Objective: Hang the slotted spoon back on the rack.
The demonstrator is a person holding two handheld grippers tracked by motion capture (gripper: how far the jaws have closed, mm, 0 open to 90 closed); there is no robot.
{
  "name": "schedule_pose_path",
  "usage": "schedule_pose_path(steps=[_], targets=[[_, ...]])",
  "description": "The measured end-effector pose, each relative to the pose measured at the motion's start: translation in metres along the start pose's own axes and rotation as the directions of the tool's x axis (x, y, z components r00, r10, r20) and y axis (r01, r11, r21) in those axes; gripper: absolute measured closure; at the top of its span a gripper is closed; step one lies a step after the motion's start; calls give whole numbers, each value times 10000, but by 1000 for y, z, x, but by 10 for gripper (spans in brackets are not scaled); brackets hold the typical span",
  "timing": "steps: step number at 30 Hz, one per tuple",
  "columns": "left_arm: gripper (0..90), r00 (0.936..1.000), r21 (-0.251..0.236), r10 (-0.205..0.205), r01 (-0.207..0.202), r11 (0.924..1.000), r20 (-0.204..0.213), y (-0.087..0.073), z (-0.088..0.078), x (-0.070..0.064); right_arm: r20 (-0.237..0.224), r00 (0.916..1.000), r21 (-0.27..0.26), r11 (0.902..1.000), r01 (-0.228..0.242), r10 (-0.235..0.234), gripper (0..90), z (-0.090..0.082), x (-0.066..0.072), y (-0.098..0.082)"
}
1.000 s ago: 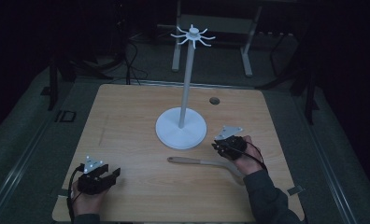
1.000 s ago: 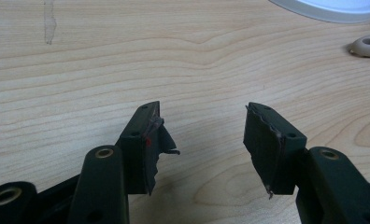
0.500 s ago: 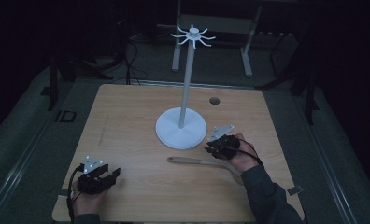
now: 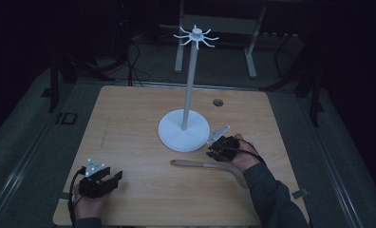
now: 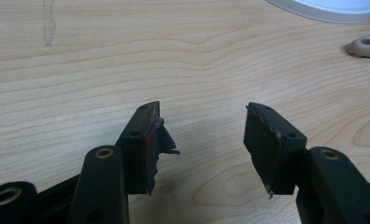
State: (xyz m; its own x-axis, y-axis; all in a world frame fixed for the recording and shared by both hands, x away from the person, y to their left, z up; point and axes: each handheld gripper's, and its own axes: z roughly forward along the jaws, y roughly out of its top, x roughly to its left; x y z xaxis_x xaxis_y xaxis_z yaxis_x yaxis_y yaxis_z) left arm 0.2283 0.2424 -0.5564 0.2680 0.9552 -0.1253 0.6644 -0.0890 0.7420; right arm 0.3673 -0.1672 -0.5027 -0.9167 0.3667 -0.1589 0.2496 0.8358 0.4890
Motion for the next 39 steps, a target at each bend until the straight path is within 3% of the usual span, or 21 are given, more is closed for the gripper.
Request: schedule_pose_path(steps=[12,13,21,32,39], targets=[[467,10000,25,28,-28,10000,0,0,0,0,-384,9987,644,9973,347,-322,731,13,0,0],[467,10000,47,35,-35,10000,5,0,0,0,-449,9975,720,9958,568,-537,722,15,1,0],[467,10000,22,23,-23,10000,11,0,0,0,-872,9922,922,9910,976,-896,700,20,6,5],[467,10000,49,78,-78,10000,4,0,0,0,-1412,9854,1193,9865,1118,-946,678,29,12,9],[466,10000,33,72,-72,10000,9,0,0,0,-1760,9789,1578,9785,1326,-1043,691,39,16,9]])
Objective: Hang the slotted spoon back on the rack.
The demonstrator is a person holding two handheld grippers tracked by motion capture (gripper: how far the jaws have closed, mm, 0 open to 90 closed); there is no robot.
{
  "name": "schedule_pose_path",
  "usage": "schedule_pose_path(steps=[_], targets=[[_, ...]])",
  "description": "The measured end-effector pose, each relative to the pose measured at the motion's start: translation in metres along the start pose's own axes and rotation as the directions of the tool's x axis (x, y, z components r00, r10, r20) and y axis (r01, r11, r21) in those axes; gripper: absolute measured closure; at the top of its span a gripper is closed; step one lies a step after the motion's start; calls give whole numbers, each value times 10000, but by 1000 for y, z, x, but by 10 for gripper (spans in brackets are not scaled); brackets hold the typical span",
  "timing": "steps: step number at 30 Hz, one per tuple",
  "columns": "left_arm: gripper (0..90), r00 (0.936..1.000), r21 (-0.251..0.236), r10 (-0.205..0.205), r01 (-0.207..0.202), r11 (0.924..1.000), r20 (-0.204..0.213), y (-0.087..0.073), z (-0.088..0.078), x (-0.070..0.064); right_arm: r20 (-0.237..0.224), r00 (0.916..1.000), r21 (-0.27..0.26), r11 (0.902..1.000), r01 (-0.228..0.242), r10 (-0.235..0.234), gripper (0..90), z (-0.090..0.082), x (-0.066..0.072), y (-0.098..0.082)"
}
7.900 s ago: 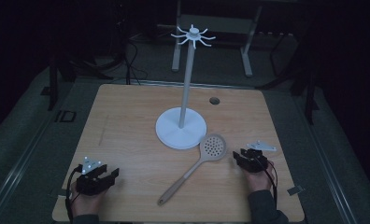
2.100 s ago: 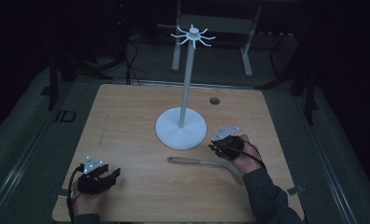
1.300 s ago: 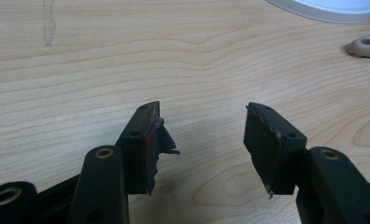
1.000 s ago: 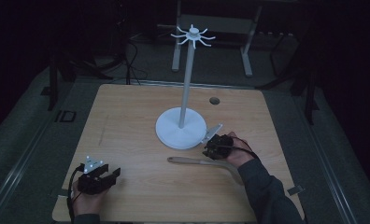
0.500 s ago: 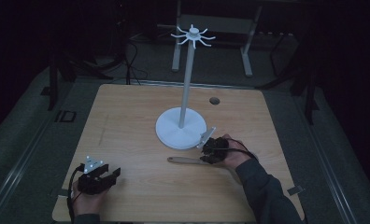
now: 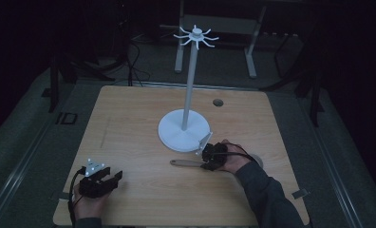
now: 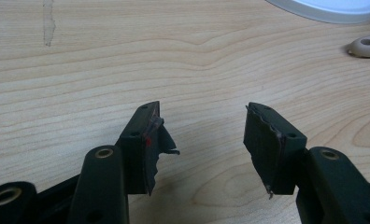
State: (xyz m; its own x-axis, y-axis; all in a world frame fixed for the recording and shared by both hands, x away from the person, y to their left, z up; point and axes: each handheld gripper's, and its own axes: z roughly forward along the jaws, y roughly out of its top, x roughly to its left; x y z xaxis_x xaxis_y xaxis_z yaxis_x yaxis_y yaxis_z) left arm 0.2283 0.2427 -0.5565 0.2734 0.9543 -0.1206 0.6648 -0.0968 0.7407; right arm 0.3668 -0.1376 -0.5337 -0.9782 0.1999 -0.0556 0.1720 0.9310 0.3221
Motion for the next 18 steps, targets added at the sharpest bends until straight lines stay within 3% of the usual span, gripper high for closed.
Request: schedule_pose_path(steps=[13,18], targets=[[467,10000,33,0,0,10000,-6,0,0,0,-457,9990,258,9997,0,12,715,8,-5,4],[467,10000,35,16,-16,10000,-8,0,0,0,-194,9992,309,9989,358,-352,736,7,-1,5]])
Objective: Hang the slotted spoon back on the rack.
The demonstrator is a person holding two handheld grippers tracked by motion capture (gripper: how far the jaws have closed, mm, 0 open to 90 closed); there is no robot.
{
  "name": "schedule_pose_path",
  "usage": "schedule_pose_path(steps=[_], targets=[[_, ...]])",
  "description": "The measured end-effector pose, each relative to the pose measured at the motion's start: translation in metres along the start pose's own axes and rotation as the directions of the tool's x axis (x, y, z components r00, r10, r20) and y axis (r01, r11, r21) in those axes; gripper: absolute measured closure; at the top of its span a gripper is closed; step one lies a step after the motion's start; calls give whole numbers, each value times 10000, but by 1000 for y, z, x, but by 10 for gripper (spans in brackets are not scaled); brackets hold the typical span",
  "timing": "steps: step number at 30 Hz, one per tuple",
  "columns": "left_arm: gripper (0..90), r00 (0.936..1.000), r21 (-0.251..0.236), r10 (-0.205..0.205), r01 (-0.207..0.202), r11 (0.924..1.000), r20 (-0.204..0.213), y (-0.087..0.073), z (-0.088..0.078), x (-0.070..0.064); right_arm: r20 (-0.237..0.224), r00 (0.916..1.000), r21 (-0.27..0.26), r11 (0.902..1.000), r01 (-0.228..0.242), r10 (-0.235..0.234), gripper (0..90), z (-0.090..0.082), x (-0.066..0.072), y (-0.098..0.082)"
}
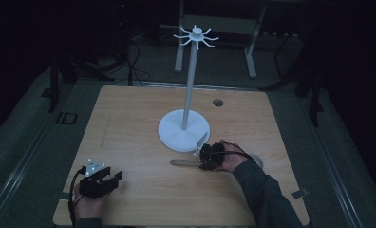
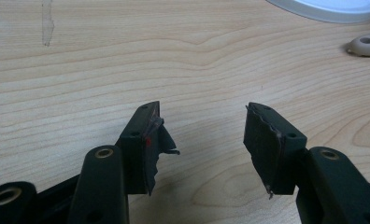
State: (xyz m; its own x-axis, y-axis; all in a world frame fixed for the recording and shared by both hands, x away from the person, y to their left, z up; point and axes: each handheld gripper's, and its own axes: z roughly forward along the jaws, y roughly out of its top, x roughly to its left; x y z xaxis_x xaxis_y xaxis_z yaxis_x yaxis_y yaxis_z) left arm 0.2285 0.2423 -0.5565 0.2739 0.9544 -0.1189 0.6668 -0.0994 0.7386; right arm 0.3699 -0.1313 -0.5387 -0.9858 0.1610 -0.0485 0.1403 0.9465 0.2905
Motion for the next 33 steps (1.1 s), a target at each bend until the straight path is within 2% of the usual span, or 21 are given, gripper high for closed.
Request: schedule_pose_path(steps=[2,9,18,22,26,27,33], targets=[[467,10000,5,-7,7,10000,0,0,0,0,172,9998,5,9999,115,-115,740,0,1,0],[467,10000,-9,-7,7,10000,2,0,0,0,330,9991,-140,9996,258,-253,744,-2,3,-1],[467,10000,-40,-19,19,10000,-8,0,0,1,341,9994,-1189,9929,-50,91,751,-17,2,-1],[467,10000,-6,-4,4,10000,-11,0,0,0,421,9991,-1564,9877,12,55,751,-22,5,0],[467,10000,-1,10,-10,10000,-1,0,0,0,483,9988,-1896,9819,9,84,752,-25,7,0],[467,10000,-1,1,-2,10000,-3,0,0,0,556,9983,-2228,9749,-64,192,752,-28,7,0],[467,10000,-39,-22,22,10000,-2,0,0,0,721,9960,-2899,9566,-291,522,752,-37,5,0]])
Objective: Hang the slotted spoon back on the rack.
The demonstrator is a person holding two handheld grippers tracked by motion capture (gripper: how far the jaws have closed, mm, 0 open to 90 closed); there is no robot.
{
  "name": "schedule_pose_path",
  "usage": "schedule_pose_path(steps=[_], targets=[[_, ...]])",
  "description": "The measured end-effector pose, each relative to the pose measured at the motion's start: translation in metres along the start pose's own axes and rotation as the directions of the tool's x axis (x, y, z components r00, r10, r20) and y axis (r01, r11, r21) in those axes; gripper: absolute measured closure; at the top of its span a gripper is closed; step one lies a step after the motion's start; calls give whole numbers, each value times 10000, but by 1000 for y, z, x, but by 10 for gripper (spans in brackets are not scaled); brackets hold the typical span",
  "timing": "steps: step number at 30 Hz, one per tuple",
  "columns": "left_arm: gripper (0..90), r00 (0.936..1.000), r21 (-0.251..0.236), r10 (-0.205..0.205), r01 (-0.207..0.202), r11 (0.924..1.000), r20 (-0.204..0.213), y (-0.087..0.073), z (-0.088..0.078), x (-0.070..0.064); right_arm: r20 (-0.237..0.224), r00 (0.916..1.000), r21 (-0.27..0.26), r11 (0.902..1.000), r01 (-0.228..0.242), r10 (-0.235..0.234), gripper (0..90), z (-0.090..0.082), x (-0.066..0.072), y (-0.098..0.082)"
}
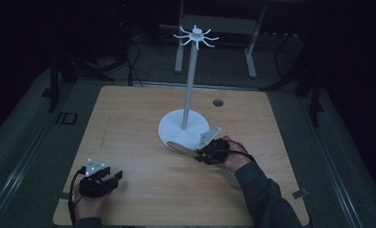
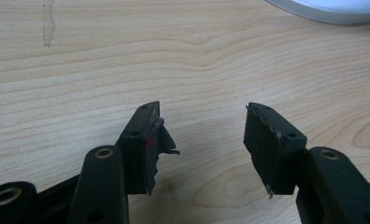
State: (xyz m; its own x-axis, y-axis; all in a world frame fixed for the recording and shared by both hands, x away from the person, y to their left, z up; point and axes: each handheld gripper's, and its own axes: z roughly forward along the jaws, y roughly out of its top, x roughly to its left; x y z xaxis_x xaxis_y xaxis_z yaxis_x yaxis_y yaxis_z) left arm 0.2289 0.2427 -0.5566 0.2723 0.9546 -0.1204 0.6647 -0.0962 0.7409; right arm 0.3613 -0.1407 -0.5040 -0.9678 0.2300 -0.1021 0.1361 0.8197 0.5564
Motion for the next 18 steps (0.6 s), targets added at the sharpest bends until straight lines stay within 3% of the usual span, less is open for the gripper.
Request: schedule_pose_path(steps=[6,11,18], targets=[[466,10000,5,-1,1,10000,-9,0,0,0,293,9984,-866,9952,-463,490,753,-11,-4,1],[466,10000,22,-1,1,10000,-14,0,0,0,624,9960,-1325,9896,-558,645,753,-17,-4,2],[466,10000,-5,1,-1,10000,-8,0,0,0,1491,9836,-2205,9731,-666,1011,753,-28,-5,5]])
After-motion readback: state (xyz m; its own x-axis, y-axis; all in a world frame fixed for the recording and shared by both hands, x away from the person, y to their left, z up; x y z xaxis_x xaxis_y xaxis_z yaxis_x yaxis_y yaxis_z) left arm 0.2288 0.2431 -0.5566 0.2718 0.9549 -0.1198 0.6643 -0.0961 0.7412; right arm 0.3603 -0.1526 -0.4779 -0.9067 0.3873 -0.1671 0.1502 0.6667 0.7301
